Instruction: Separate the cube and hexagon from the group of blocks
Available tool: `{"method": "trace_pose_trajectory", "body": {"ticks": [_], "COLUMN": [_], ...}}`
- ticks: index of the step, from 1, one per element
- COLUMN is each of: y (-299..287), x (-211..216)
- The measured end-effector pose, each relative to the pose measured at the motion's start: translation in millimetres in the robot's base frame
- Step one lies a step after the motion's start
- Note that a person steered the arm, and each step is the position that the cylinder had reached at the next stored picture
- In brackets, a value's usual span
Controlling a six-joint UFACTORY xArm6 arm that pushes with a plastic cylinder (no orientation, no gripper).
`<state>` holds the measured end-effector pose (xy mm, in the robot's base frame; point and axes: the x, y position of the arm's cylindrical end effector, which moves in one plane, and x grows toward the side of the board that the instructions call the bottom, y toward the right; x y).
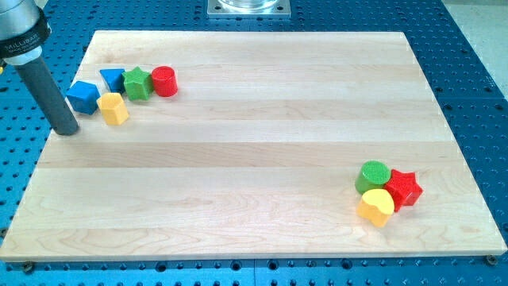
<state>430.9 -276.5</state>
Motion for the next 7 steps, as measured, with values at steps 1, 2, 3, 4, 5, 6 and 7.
{"method": "trace_pose_trajectory", "body": {"ticks": [1,2,3,4,5,6,7], "y": [0,0,-2,-27,-15,15,18], "x": [0,0,1,-18,-45,-64,-90]}}
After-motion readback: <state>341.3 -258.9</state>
